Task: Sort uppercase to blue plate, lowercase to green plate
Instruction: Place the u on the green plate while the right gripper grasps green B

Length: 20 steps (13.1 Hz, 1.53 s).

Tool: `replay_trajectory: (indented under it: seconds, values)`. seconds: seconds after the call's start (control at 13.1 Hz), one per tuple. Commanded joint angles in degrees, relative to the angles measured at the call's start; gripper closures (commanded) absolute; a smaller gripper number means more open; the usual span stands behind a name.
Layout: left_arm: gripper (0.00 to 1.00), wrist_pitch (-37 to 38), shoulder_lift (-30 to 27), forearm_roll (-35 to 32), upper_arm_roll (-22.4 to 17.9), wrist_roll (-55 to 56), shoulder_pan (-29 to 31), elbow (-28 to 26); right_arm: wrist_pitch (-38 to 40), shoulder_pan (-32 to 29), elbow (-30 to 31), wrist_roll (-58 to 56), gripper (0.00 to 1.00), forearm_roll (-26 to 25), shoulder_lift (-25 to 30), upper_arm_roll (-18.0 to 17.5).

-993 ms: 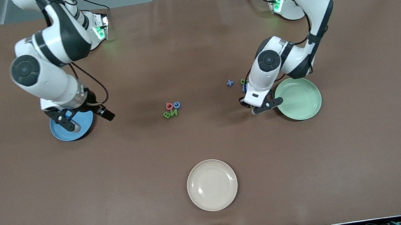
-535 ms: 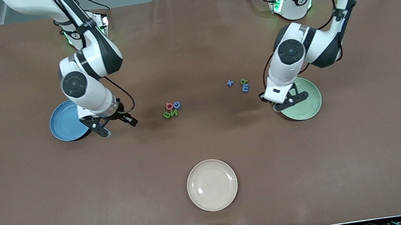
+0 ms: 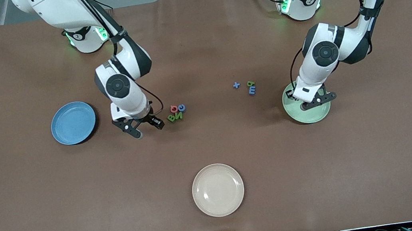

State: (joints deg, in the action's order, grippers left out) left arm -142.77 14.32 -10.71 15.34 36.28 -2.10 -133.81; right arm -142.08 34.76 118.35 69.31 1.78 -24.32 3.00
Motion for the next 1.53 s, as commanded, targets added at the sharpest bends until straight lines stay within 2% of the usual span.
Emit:
replay_trajectory:
  seconds: [0.0, 0.46, 0.76, 0.84, 0.92, 0.99, 1.07, 1.3, 1.45]
  values:
    - [0.87, -1.8, -1.0, -1.0, 0.7, -1.5, 1.0, -2.7, -0.1, 2.3, -2.7, 4.3, 0.24, -2.2, -2.8, 0.8]
    - [0.82, -4.7, 0.4, -1.0, 0.7, -1.5, 1.6, -4.8, -3.0, 4.8, -3.0, 6.3, 0.24, -2.3, -5.5, 0.9]
    - [0.68, -5.1, 0.9, -1.0, 0.6, -1.6, 1.5, -5.1, -3.8, 5.0, -3.0, 6.4, 0.25, -2.3, -6.2, 0.9]
    - [0.48, -5.1, 0.8, -1.0, 0.6, -1.6, 1.5, -5.1, -3.8, 5.1, -3.0, 7.1, 0.25, -2.3, -6.2, 0.9]
    - [0.23, -5.0, 0.4, -1.0, 0.7, -1.6, 1.5, -5.1, -3.8, 5.4, -3.0, 7.2, 0.25, -2.3, -6.3, 0.9]
    - [0.14, -4.7, -0.3, -1.0, 0.7, -1.5, 1.3, -5.0, -3.8, 5.6, -3.0, 7.3, 0.26, -2.3, -6.4, 0.9]
    - [0.12, -4.5, -1.4, -1.0, 0.9, -1.1, 1.0, -4.6, -3.8, 5.6, -3.0, 7.3, 0.27, -2.2, -6.5, 0.9]
    - [0.06, -0.4, -2.9, -0.9, 5.7, 1.0, 1.3, -1.6, -3.8, 5.7, -2.9, 7.5, 0.28, -2.2, -6.5, 0.8]
    - [0.04, 1.7, -2.4, -0.8, 9.6, 8.3, 1.2, 1.1, -4.0, 5.7, -2.9, 7.8, 0.29, -2.1, -6.6, 0.8]
